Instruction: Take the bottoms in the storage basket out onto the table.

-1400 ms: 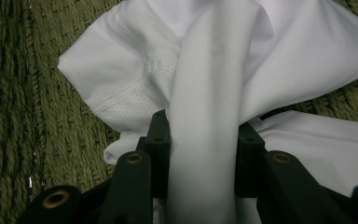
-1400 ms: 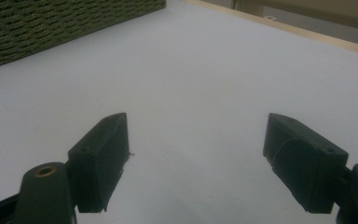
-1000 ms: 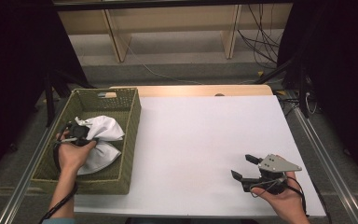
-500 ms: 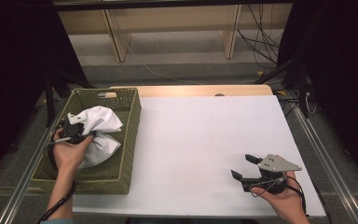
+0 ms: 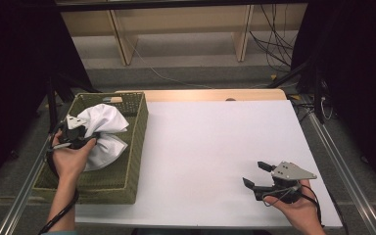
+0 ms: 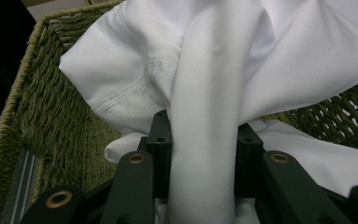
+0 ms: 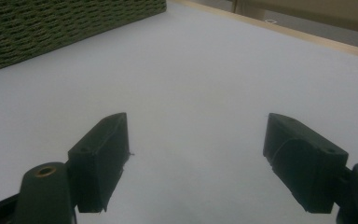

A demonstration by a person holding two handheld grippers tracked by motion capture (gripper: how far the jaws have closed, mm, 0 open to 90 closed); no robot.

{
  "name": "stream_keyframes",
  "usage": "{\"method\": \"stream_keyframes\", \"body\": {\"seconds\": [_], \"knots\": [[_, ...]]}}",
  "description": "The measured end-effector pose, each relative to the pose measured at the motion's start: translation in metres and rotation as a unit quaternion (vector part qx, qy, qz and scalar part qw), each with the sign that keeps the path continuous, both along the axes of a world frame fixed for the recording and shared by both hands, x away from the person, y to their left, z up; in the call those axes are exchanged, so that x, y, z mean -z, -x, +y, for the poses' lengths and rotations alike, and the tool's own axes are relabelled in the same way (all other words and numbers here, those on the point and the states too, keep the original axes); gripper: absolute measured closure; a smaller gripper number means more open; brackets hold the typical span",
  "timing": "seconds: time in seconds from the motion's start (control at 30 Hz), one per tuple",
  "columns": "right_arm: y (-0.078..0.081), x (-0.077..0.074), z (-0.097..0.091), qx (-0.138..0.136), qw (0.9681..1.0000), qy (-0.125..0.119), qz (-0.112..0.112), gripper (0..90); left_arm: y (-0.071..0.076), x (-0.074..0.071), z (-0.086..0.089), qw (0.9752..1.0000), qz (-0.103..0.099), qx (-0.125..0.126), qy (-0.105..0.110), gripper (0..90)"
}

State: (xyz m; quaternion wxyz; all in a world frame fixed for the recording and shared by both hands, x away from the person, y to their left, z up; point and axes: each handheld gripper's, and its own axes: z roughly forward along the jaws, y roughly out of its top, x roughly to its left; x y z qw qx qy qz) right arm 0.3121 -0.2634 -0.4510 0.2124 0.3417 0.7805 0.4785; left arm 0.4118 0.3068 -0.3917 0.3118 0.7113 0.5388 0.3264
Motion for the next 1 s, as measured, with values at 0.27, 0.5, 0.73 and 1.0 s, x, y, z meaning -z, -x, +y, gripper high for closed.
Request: {"method": "stream_keyframes", "body": {"seconds": [0.27,0.5,0.73,1.0], "knots": [[-0.001,0.0,0.0,-0.002,1.0,-0.002,-0.001,23.4,0.003,-0.009,-0.002,0.9998,-0.018,0.0,0.002,67.2],[-0.001,0.0,0.0,-0.002,1.0,-0.004,-0.002,23.4,0.007,-0.017,-0.002,0.9995,-0.032,0.002,0.002,67.1],[-0.001,0.0,0.0,-0.004,1.0,-0.003,-0.003,23.4,0.009,-0.022,-0.003,0.9992,-0.04,0.002,0.002,67.1],[-0.001,0.001,0.0,-0.004,1.0,-0.004,-0.001,23.4,0.011,-0.025,-0.003,0.9988,-0.049,-0.002,0.006,67.1]]}}
